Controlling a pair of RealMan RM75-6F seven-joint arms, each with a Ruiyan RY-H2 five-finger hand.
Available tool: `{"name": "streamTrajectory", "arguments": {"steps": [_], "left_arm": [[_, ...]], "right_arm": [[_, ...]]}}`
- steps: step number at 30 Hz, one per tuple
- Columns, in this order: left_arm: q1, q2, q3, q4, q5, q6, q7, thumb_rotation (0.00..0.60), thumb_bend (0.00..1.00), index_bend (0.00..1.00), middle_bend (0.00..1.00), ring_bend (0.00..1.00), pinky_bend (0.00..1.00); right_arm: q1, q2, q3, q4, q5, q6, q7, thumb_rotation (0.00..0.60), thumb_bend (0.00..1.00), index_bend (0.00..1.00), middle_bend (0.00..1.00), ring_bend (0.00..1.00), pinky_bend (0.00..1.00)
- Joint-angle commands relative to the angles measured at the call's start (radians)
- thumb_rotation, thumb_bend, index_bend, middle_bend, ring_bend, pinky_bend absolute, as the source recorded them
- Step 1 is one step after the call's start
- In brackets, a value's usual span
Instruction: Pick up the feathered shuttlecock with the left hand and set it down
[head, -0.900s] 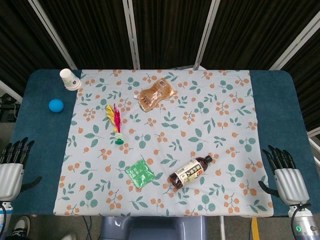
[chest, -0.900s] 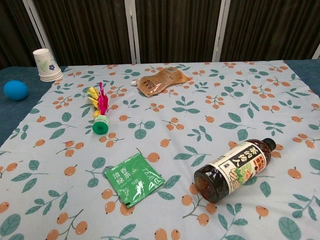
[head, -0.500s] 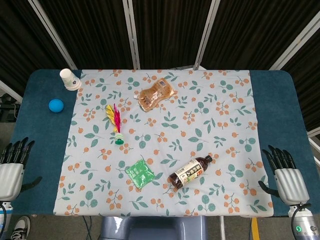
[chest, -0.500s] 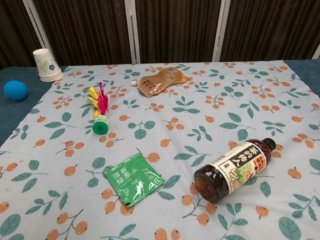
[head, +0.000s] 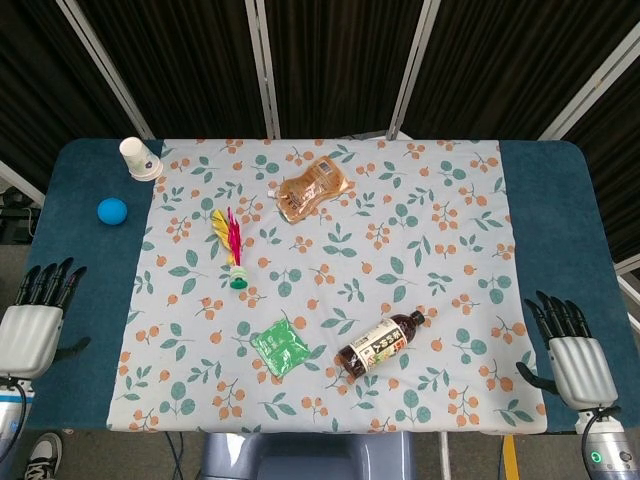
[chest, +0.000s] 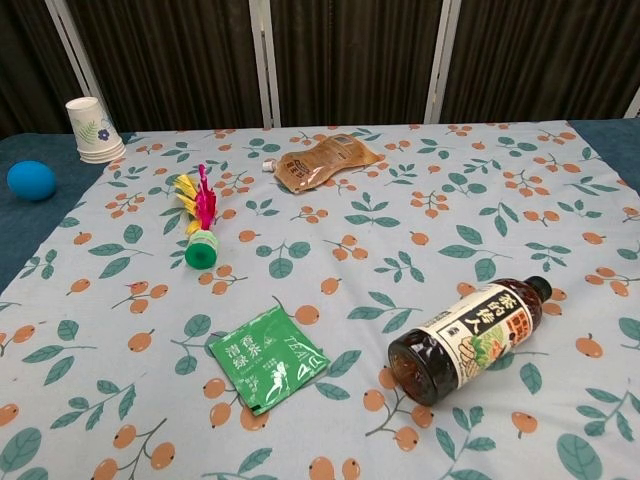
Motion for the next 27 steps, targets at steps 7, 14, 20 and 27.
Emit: {"name": "streamTrajectory", "arguments": {"steps": [7,14,20,27], "left_arm": [[-0.231,-0.021,-0.124,0.132,-0.127,-0.271,0.06,0.6,0.24,0.15,0.0,0.0,0.0],[-0.399,-0.124,-0.169,0.312,-0.168,-0.429,0.101,0.6,0.24,0.19,0.0,0.0,0.0],[-0.52,-0.235,-0.171,0.477,-0.179,-0.543,0.113,0.6,0.24,0.25,0.0,0.0,0.0],[-0.63,-0.407,-0.173,0.691,-0.205,-0.622,0.102,0.6,0.25,0.34,0.0,0.0,0.0]], "right_arm": [[0.0,0.009,0.0,-0.017,0.016,-0.012,0.008,0.6,0.13,0.09,0.0,0.0,0.0],[0.002,0.017,0.002,-0.028,0.031,-0.025,0.02,0.6,0.14,0.09,0.0,0.0,0.0],[0.002,0.026,0.003,-0.038,0.048,-0.038,0.032,0.6,0.14,0.09,0.0,0.0,0.0],[0.0,0.038,0.006,-0.041,0.066,-0.046,0.05,0.6,0.13,0.09,0.0,0.0,0.0]]}}
